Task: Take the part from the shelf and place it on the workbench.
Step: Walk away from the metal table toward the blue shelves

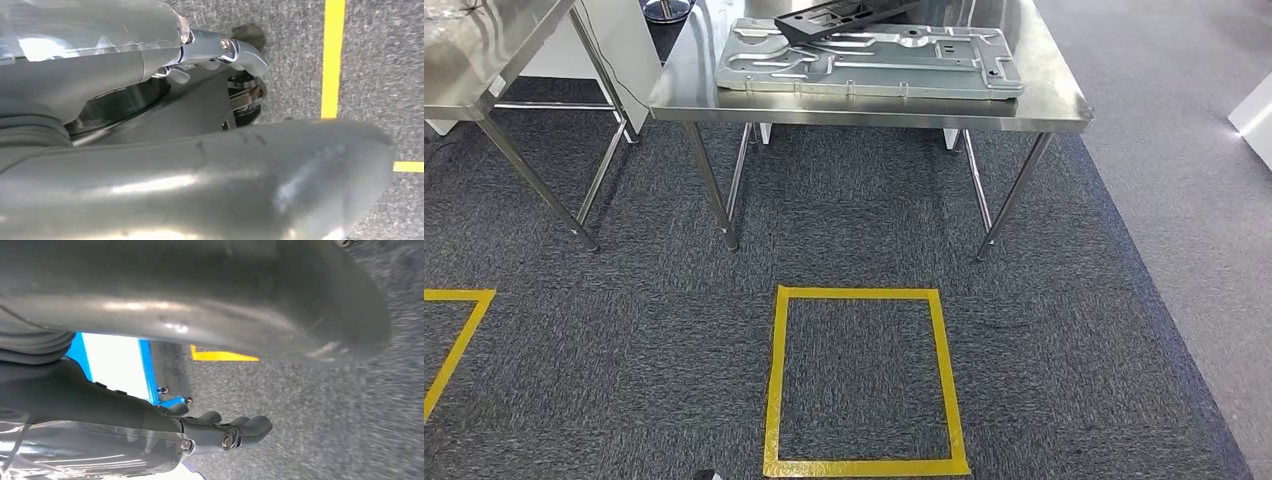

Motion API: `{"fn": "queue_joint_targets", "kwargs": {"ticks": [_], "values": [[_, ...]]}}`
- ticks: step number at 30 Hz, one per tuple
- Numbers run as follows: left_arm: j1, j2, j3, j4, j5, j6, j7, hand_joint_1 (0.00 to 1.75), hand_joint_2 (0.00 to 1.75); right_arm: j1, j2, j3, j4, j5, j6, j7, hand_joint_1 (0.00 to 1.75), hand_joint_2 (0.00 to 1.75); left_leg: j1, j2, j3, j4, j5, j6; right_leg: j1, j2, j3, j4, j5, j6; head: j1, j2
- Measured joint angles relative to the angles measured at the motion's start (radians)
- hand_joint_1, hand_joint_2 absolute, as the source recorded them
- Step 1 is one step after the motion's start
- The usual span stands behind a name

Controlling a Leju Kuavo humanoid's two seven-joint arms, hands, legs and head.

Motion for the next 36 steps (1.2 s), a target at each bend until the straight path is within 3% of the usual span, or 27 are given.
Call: {"fn": "queue_joint_targets", "kwargs": {"ticks": [1, 3, 4, 5, 7, 9, 11, 12, 13, 14, 16, 18, 19, 22, 24, 25, 27, 28, 29, 32, 33, 34, 36], "values": [[-0.003, -0.001, -0.001, 0.000, 0.000, -0.001, 0.000, 0.00, 0.00, -0.001, -0.001, 0.001, 0.000, 0.001, 0.002, 0.001, 0.00, 0.00, -0.001, -0.001, -0.012, 0.004, 0.008, -0.003, 0.001, 0.001, 0.061, -0.077, 0.012, -0.007, 0.000, 0.000], [-0.007, -0.002, -0.004, -0.001, -0.001, -0.002, 0.002, 0.00, 0.00, -0.003, -0.002, 0.004, -0.001, 0.005, 0.002, 0.001, 0.00, 0.00, -0.004, -0.001, -0.029, 0.011, 0.024, -0.012, 0.006, 0.003, 0.164, -0.226, -0.001, -0.021, 0.000, 0.000], [-0.008, -0.002, -0.005, -0.001, -0.001, -0.003, 0.003, 0.00, 0.00, -0.004, -0.003, 0.006, -0.001, 0.006, 0.002, 0.001, 0.00, 0.00, -0.005, 0.000, -0.033, 0.012, 0.032, -0.017, 0.009, 0.004, 0.187, -0.266, -0.011, -0.027, 0.000, 0.000], [-0.009, -0.002, -0.006, -0.001, -0.001, -0.004, 0.004, 0.00, 0.00, -0.004, -0.003, 0.007, -0.001, 0.008, 0.002, 0.001, 0.00, 0.00, -0.005, 0.001, -0.036, 0.011, 0.041, -0.023, 0.012, 0.005, 0.189, -0.281, -0.012, -0.033, 0.000, 0.000], [-0.011, -0.002, -0.007, -0.001, -0.001, -0.005, 0.006, 0.00, 0.00, -0.004, -0.002, 0.009, 0.000, 0.010, 0.002, 0.001, 0.00, 0.00, -0.003, 0.000, -0.047, 0.020, 0.034, -0.034, 0.008, -0.001, 0.172, -0.283, 0.007, -0.047, 0.000, 0.000], [-0.013, -0.002, -0.007, -0.001, -0.001, -0.006, 0.006, 0.00, 0.00, -0.003, -0.002, 0.012, 0.001, 0.012, 0.002, 0.001, 0.00, 0.00, -0.002, -0.002, -0.071, 0.085, -0.040, -0.044, 0.004, -0.009, 0.147, -0.286, 0.031, -0.062, 0.000, 0.000], [-0.016, -0.002, -0.007, -0.001, -0.002, -0.007, 0.006, 0.00, 0.00, -0.003, -0.002, 0.014, 0.001, 0.014, 0.002, 0.002, 0.00, 0.00, 0.001, -0.003, -0.097, 0.211, -0.136, -0.050, 0.007, -0.011, 0.113, -0.280, 0.053, -0.068, 0.000, 0.000], [-0.016, -0.002, -0.007, -0.001, -0.002, -0.008, 0.006, 0.00, 0.00, -0.002, -0.002, 0.015, 0.001, 0.014, 0.002, 0.002, 0.00, 0.00, 0.002, -0.003, -0.100, 0.267, -0.159, -0.053, 0.009, -0.012, 0.094, -0.274, 0.064, -0.068, 0.000, 0.000], [-0.016, -0.002, -0.007, -0.001, -0.002, -0.008, 0.007, 0.00, 0.00, -0.003, -0.002, 0.016, 0.001, 0.015, 0.002, 0.002, 0.00, 0.00, 0.002, -0.003, -0.091, 0.298, -0.157, -0.054, 0.010, -0.012, 0.074, -0.267, 0.074, -0.068, 0.000, 0.000], [-0.015, -0.002, -0.008, -0.001, -0.002, -0.009, 0.008, 0.00, 0.00, -0.003, -0.002, 0.016, 0.001, 0.015, 0.002, 0.002, 0.00, 0.00, 0.003, -0.003, -0.068, 0.296, -0.135, -0.054, 0.010, -0.012, 0.054, -0.259, 0.083, -0.067, 0.000, 0.000], [-0.009, -0.002, -0.009, -0.001, -0.002, -0.009, 0.012, 0.00, 0.00, -0.003, -0.002, 0.017, 0.001, 0.016, 0.002, 0.003, 0.00, 0.00, 0.003, -0.003, 0.023, 0.191, -0.089, -0.050, 0.010, -0.010, 0.017, -0.240, 0.098, -0.062, 0.000, 0.000], [-0.002, -0.002, -0.010, -0.001, -0.003, -0.009, 0.015, 0.00, 0.00, -0.003, -0.001, 0.017, 0.001, 0.016, 0.001, 0.002, 0.00, 0.00, 0.000, -0.004, 0.116, 0.046, -0.098, -0.041, 0.012, -0.008, -0.008, -0.225, 0.112, -0.052, 0.000, 0.000], [0.001, -0.002, -0.011, -0.001, -0.004, -0.009, 0.016, 0.00, 0.00, -0.003, -0.001, 0.017, 0.001, 0.016, 0.001, 0.002, 0.00, 0.00, -0.002, -0.004, 0.139, 0.002, -0.111, -0.035, 0.012, -0.008, -0.014, -0.222, 0.119, -0.047, 0.000, 0.000], [0.007, -0.003, -0.014, -0.002, -0.005, -0.003, 0.021, 0.00, 0.00, -0.002, -0.001, 0.017, 0.001, 0.015, 0.001, 0.003, 0.00, 0.00, -0.002, -0.002, 0.134, -0.025, -0.102, -0.011, 0.009, -0.008, -0.023, -0.218, 0.132, -0.028, 0.000, 0.000], [0.005, -0.005, -0.016, -0.002, -0.006, 0.013, 0.030, 0.00, 0.00, -0.001, -0.002, 0.017, 0.001, 0.013, 0.000, 0.001, 0.00, 0.00, 0.002, 0.001, 0.117, -0.029, -0.081, 0.001, 0.006, -0.003, -0.049, -0.157, 0.079, -0.016, 0.000, 0.000], [0.002, -0.006, -0.016, -0.002, -0.006, 0.023, 0.037, 0.00, 0.44, 0.000, -0.002, 0.017, 0.001, 0.011, 0.000, -0.002, 0.00, 0.00, 0.002, 0.002, 0.106, -0.029, -0.072, 0.004, 0.004, -0.001, -0.071, -0.095, 0.034, -0.010, 0.000, 0.000], [-0.003, -0.007, -0.015, -0.002, -0.002, 0.037, 0.058, 0.00, 1.31, 0.001, -0.002, 0.016, 0.001, 0.002, 0.001, -0.014, 0.00, 0.87, 0.002, 0.002, 0.084, -0.025, -0.055, 0.004, 0.000, 0.001, -0.108, 0.034, -0.039, -0.002, 0.000, 0.000], [-0.006, -0.007, -0.014, -0.002, 0.001, 0.038, 0.071, 0.00, 1.75, 0.001, -0.002, 0.016, 0.001, -0.004, 0.001, -0.022, 0.00, 1.31, 0.002, 0.002, 0.074, -0.023, -0.049, 0.003, -0.001, 0.001, -0.105, 0.059, -0.050, 0.000, 0.000, 0.000], [-0.010, -0.008, -0.013, -0.002, 0.003, 0.034, 0.086, 0.00, 1.75, 0.001, -0.002, 0.015, 0.002, -0.010, 0.001, -0.030, 0.00, 1.75, 0.002, 0.002, 0.067, -0.021, -0.044, 0.001, -0.002, 0.000, -0.081, 0.043, -0.042, 0.000, 0.000, 0.000], [-0.020, -0.008, -0.009, -0.002, 0.003, 0.015, 0.121, 0.00, 1.75, 0.000, -0.002, 0.012, 0.002, -0.028, 0.002, -0.066, 0.00, 1.75, 0.000, 0.001, 0.058, -0.014, -0.035, -0.008, -0.001, 0.001, 0.067, -0.168, 0.022, -0.011, 0.000, 0.000], [-0.022, -0.008, -0.009, -0.002, 0.003, 0.010, 0.128, 0.00, 1.75, -0.001, -0.002, 0.011, 0.002, -0.033, 0.002, -0.076, 0.00, 1.75, -0.002, 0.001, 0.055, -0.011, -0.034, -0.011, 0.001, 0.001, 0.099, -0.224, 0.033, -0.017, 0.000, 0.000], [-0.023, -0.007, -0.008, -0.002, 0.003, 0.007, 0.133, 0.00, 1.75, -0.001, -0.001, 0.010, 0.002, -0.036, 0.003, -0.083, 0.00, 1.75, -0.005, 0.001, 0.051, -0.008, -0.034, -0.011, 0.002, 0.001, 0.115, -0.253, 0.036, -0.022, 0.000, 0.000], [-0.023, -0.007, -0.008, -0.001, 0.003, 0.004, 0.136, 0.00, 1.75, -0.001, 0.000, 0.007, 0.002, -0.040, 0.003, -0.087, 0.00, 1.75, -0.007, 0.001, 0.047, -0.004, -0.033, -0.011, 0.004, 0.000, 0.114, -0.260, 0.038, -0.028, 0.000, 0.000]]}}
